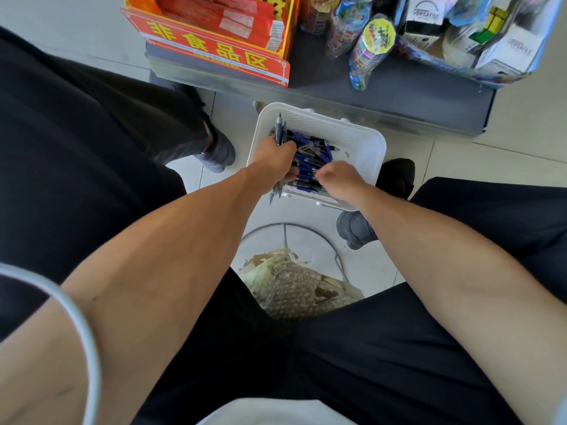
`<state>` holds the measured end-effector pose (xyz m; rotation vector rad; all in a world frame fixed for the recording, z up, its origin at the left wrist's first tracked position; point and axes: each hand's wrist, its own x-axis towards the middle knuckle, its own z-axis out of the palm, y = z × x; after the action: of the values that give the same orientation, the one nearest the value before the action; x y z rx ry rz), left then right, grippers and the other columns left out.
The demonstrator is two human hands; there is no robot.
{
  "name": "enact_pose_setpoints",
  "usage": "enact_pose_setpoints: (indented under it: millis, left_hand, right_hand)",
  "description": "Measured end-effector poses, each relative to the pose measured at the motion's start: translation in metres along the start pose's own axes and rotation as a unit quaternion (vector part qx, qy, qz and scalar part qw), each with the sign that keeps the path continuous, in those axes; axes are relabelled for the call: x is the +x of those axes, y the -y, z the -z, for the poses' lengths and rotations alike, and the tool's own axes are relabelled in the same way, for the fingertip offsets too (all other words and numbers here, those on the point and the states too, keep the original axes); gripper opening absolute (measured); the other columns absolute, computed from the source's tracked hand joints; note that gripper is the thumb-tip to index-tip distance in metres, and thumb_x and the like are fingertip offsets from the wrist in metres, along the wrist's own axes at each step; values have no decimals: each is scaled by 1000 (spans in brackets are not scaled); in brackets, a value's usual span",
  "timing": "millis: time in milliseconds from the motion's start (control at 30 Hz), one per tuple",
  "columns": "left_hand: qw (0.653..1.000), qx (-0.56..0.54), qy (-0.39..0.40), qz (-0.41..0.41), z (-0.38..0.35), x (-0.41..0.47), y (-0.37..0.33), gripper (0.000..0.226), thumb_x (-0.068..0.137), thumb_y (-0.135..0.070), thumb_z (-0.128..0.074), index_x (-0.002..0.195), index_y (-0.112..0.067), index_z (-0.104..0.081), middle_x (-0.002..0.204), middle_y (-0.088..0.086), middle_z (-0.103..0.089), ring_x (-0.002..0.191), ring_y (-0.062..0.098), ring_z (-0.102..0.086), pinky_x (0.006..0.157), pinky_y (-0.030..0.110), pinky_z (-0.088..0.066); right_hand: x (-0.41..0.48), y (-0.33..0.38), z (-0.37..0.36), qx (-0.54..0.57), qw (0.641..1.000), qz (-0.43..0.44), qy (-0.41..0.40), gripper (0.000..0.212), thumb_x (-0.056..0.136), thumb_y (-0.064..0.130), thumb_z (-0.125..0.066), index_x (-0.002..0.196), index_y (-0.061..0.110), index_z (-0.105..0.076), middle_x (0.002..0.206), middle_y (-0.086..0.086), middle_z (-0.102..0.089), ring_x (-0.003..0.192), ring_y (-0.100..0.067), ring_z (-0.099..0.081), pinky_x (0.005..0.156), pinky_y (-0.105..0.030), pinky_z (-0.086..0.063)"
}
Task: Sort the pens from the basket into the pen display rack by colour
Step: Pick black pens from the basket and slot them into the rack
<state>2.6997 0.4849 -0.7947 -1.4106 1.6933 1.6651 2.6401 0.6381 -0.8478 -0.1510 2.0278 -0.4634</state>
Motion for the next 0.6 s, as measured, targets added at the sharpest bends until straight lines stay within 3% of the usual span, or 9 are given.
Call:
enact_pose_setpoints:
  millis: [67,200,300,400,467,567,600]
  left_hand:
    - [999,-33,-3,23,4,2,2,10,97,-8,-43,98,-6,-53,69,7,-56,54,19,-63,57,32,-61]
    - [999,-2,0,39,14,6,7,7,90,-5,-45,83,-5,-47,61,8,-46,48,18,-44,46,27,-42]
    - [998,1,11,55,17,7,9,5,88,-6,-47,83,-6,-47,63,9,-45,48,18,-40,49,29,-38]
    - [998,1,17,64,16,11,12,7,90,-7,-48,83,-6,-47,65,9,-45,49,17,-40,49,27,-38]
    - [998,1,23,65,15,12,13,5,91,-6,-48,85,-6,-48,67,9,-45,49,17,-40,48,27,-38]
    - [998,0,29,61,15,12,12,4,91,-5,-48,87,-6,-49,67,9,-45,50,16,-40,47,26,-38]
    - [998,3,28,59,15,11,12,4,90,-5,-48,87,-6,-49,68,9,-46,51,16,-40,47,26,-38]
  right_hand:
    - [4,-6,-7,-63,997,-14,43,34,99,9,-42,118,-4,-68,124,-21,-66,117,-36,-59,100,-41,-48]
    - [14,-2,-18,-97,990,-48,89,38,101,8,-41,133,0,-60,136,-22,-59,128,-36,-53,104,-36,-43]
    - [20,-3,-20,-123,987,-44,98,37,101,8,-42,132,-1,-61,135,-21,-59,126,-36,-54,101,-35,-44]
    - [25,-9,-18,-145,984,-38,93,21,101,10,-43,108,6,-63,117,-18,-61,104,-29,-55,87,-32,-42]
    - [24,-11,-19,-156,982,-43,100,21,99,8,-42,106,6,-62,112,-18,-60,101,-28,-54,82,-29,-40]
    - [20,-9,-18,-165,979,-58,104,46,100,15,-40,145,9,-48,145,-19,-50,129,-37,-49,104,-36,-41]
    - [19,-9,-17,-176,977,-58,107,49,100,17,-40,149,12,-44,149,-18,-46,133,-38,-46,107,-38,-39]
